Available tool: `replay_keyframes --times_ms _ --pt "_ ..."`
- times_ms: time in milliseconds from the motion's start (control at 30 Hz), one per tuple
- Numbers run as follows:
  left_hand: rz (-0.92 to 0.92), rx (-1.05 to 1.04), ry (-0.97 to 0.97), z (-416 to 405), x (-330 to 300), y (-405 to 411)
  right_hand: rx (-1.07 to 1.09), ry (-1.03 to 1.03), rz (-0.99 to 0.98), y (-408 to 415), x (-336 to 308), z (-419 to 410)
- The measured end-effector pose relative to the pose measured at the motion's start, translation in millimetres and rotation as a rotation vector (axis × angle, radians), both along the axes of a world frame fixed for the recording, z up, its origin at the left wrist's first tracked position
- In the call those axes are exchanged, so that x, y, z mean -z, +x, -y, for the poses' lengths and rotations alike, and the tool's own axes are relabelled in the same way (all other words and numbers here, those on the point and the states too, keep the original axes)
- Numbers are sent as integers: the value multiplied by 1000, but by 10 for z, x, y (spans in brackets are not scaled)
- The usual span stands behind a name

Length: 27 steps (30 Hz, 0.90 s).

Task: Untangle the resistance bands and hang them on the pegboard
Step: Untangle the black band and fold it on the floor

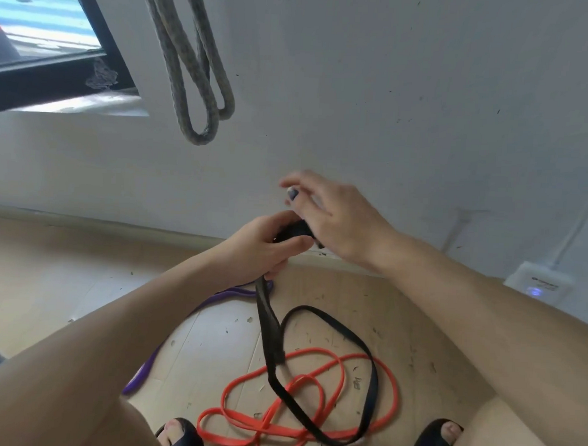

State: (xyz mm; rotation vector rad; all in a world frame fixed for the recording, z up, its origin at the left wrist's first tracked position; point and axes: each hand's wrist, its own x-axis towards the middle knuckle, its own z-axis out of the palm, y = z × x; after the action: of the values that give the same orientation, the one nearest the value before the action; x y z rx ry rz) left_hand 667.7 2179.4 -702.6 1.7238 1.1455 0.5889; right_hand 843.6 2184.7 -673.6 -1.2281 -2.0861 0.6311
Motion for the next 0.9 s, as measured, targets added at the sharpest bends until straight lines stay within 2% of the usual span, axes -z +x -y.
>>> replay_keyframes --times_ms 100,200,267,333,367,433,500,533,567,633,700,733,800,900 --pt "-53 1 46 13 -7 44 -92 -147 177 -111 94 55" --pt "-73 26 40 22 -3 45 -20 -189 168 -101 145 3" --pt "-23 3 3 -2 5 0 36 -135 190 -92 141 -26" --pt "-56 -10 37 -54 27 -51 57 -54 223 -84 109 -44" --pt "-97 -8 67 -61 41 -61 63 -55 156 -78 82 -61" --pt "-120 -13 73 -54 91 -74 114 -108 -115 -54 -18 -114" --pt "-103 20 45 -27 139 -87 273 -83 -409 58 -146 -223" --pt "-91 43 26 -14 155 -101 346 -52 -484 151 -213 -267" --pt "-69 55 7 -11 147 -116 385 -18 -471 257 -248 -297" --pt "-14 59 -7 -26 78 -143 392 4 -237 468 -190 -332" --pt "2 31 4 -38 1 -150 384 -78 35 600 -45 -358" --pt "26 8 9 -32 -21 -153 363 -143 94 614 20 -369" --pt "100 -9 5 -13 -59 -150 279 -273 34 549 103 -373" --pt "127 -8 36 22 -99 -128 121 -447 -228 282 76 -270"
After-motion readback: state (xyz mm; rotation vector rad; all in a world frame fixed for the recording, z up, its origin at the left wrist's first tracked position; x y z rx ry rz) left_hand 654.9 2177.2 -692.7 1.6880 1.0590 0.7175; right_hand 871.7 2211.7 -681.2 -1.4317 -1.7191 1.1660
